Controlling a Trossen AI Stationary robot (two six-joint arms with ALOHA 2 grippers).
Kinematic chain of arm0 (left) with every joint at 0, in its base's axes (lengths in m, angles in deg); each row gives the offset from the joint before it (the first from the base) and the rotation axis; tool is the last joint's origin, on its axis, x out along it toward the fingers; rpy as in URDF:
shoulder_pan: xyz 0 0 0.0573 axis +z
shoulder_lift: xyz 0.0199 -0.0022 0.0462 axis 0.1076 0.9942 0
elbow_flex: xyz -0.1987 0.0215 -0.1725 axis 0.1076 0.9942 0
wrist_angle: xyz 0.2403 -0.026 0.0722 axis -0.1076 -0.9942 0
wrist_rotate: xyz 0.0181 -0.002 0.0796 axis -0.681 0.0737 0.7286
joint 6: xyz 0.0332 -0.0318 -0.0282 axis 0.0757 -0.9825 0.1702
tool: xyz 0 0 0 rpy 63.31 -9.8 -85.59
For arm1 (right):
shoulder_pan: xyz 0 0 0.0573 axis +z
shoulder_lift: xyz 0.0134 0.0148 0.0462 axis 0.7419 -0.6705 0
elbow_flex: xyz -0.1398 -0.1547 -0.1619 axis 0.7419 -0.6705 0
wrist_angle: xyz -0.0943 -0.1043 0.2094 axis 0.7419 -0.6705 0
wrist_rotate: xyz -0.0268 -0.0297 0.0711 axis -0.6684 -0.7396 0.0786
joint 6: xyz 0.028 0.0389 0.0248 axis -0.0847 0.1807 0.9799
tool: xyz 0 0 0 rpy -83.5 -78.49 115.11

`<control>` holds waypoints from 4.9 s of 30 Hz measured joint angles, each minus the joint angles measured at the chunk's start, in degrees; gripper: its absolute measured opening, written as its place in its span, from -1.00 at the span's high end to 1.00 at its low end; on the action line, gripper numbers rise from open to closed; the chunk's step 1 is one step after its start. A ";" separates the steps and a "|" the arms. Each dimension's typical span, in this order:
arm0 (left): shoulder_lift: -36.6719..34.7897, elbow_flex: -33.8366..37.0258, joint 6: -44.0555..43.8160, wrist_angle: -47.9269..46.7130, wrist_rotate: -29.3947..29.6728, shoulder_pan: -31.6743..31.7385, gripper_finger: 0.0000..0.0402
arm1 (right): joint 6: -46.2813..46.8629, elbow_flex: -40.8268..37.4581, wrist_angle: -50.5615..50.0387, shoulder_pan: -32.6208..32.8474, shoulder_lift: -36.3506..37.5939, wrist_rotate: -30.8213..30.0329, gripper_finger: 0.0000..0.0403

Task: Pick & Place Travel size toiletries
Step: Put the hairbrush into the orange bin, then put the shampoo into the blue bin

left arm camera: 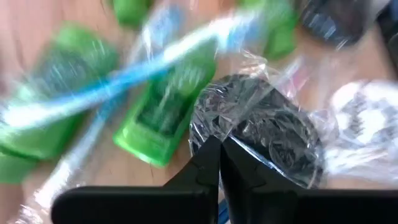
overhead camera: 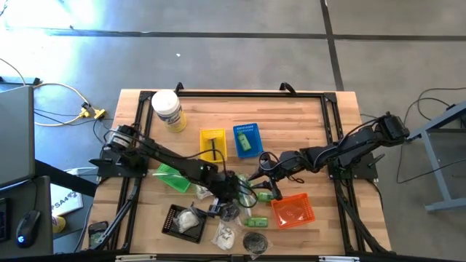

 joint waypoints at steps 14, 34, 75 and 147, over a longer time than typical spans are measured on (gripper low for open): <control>-12.73 -0.08 4.55 4.58 4.72 0.02 1.00 | -4.22 -0.70 -5.34 7.69 12.46 -11.70 0.53; 12.72 -20.12 12.23 24.99 0.14 4.97 1.00 | -11.29 -10.91 -5.17 16.50 38.10 -34.49 0.99; 24.18 -38.96 19.29 8.63 -3.81 6.03 -0.16 | -9.52 -10.90 -10.86 16.50 38.05 -34.02 0.99; -105.63 64.64 2.30 3.72 23.14 17.99 1.00 | -1.43 -32.41 5.55 -9.25 52.48 -11.52 0.99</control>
